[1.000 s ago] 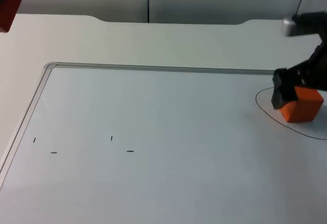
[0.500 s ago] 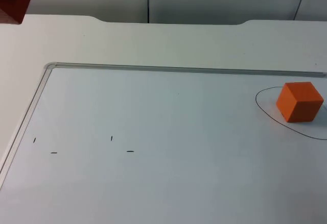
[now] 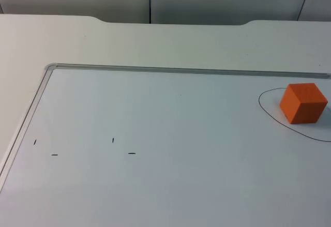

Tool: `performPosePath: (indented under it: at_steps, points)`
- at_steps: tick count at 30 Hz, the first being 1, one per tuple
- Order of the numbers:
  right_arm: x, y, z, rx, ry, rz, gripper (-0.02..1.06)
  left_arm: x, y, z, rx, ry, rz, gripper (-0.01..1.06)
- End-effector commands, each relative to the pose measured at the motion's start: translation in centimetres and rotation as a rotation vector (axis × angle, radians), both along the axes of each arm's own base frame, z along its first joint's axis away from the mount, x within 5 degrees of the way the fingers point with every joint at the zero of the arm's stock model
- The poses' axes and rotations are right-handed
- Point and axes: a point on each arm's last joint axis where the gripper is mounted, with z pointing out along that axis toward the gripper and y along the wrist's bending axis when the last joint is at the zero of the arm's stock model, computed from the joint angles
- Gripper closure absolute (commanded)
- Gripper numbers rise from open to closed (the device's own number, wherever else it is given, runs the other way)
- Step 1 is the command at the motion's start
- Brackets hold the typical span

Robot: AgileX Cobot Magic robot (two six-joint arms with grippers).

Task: Pick up one cube with the left hand and another cube with the right hand. First place the cube in the right hand at the target position, then stack the cube in the left hand on top.

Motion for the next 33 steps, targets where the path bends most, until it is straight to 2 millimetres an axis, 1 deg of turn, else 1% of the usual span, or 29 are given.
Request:
performPosePath:
  at_steps: [1, 2, 3, 7, 8, 9, 10, 11, 12, 14, 15, 16, 17, 20, 21, 22, 23, 25, 26, 29, 30, 31, 33]
  points:
    - [-0.1, 0.0, -0.3, -0.007, 0.021, -0.001, 0.00, 0.4, -2.4, 0.4, -0.003, -0.007, -0.080, 1.05]
    - [0.0, 0.0, -0.3, -0.006, 0.025, 0.000, 0.00, 0.6, -3.9, 0.5, 0.007, -0.017, -0.116, 1.05]
    - [0.0, 0.0, -0.3, -0.006, 0.025, 0.000, 0.00, 0.6, -3.9, 0.5, 0.007, -0.017, -0.116, 1.05]
    - [-0.1, 0.2, -0.3, 0.004, 0.028, 0.016, 0.00, 2.4, -9.7, -0.9, 0.079, 0.005, -0.179, 1.05]
    - [-0.1, 0.2, -0.3, 0.004, 0.028, 0.016, 0.00, 2.4, -9.7, -0.9, 0.079, 0.005, -0.179, 1.05]
    - [-0.1, 0.2, -0.3, 0.004, 0.028, 0.016, 0.00, 2.9, -11.2, -1.8, 0.108, 0.023, -0.195, 1.05]
    - [-0.1, 0.2, -0.3, 0.004, 0.028, 0.016, 0.00, 3.9, -13.3, -2.8, 0.143, 0.042, -0.218, 1.05]
    - [-0.1, 0.2, -0.3, 0.005, 0.029, 0.017, 0.00, 4.5, -14.9, -3.4, 0.159, 0.053, -0.236, 1.05]
    - [-0.1, 0.2, -0.3, 0.005, 0.029, 0.017, 0.00, 4.5, -14.9, -3.4, 0.159, 0.053, -0.236, 1.05]
    - [-0.1, 0.2, -0.3, 0.010, 0.029, 0.019, 0.00, 5.8, -17.3, -4.2, 0.179, 0.077, -0.264, 1.05]
    - [-0.1, 0.2, -0.3, 0.013, 0.030, 0.021, 0.00, 6.7, -18.4, -4.2, 0.184, 0.080, -0.270, 1.05]
    - [-0.1, 0.3, -0.3, 0.020, 0.032, 0.027, 0.00, 7.3, -19.4, -4.9, 0.205, 0.103, -0.286, 1.05]
    - [-0.1, 0.3, -0.3, 0.020, 0.032, 0.027, 0.00, 7.3, -19.4, -4.9, 0.205, 0.103, -0.286, 1.05]
    - [-0.1, 0.4, -0.5, 0.025, 0.049, 0.034, 0.00, 9.4, -21.4, -5.6, 0.261, 0.108, -0.269, 1.05]
    - [-0.1, 0.4, -0.5, 0.024, 0.053, 0.034, 0.00, 10.0, -21.8, -6.3, 0.292, 0.113, -0.263, 1.05]
    - [-0.1, 0.4, -0.5, 0.024, 0.053, 0.034, 0.00, 10.0, -21.8, -6.3, 0.292, 0.113, -0.263, 1.05]
    - [-0.1, 0.4, -0.5, 0.024, 0.055, 0.033, 0.00, 10.6, -22.3, -6.2, 0.278, 0.090, -0.248, 1.05]
    - [-0.1, 0.4, -0.5, 0.026, 0.055, 0.033, 0.00, 11.6, -23.3, -7.2, 0.250, 0.083, -0.231, 1.05]
    - [-0.1, 0.4, -0.5, 0.026, 0.055, 0.033, 0.00, 11.6, -23.3, -7.2, 0.250, 0.083, -0.231, 1.05]
    - [-0.1, 0.4, -0.5, 0.026, 0.055, 0.033, 0.00, 12.3, -24.6, -8.6, 0.221, 0.077, -0.223, 1.05]
    - [-0.1, 0.4, -0.5, 0.026, 0.055, 0.033, 0.00, 12.3, -24.9, -9.0, 0.225, 0.077, -0.227, 1.05]
    - [-0.1, 0.4, -0.5, 0.026, 0.055, 0.033, 0.00, 12.3, -24.9, -9.0, 0.225, 0.077, -0.227, 1.05]
    - [-0.1, 0.4, -0.5, 0.029, 0.056, 0.036, 0.00, 12.2, -25.5, -10.2, 0.235, 0.095, -0.236, 1.05]
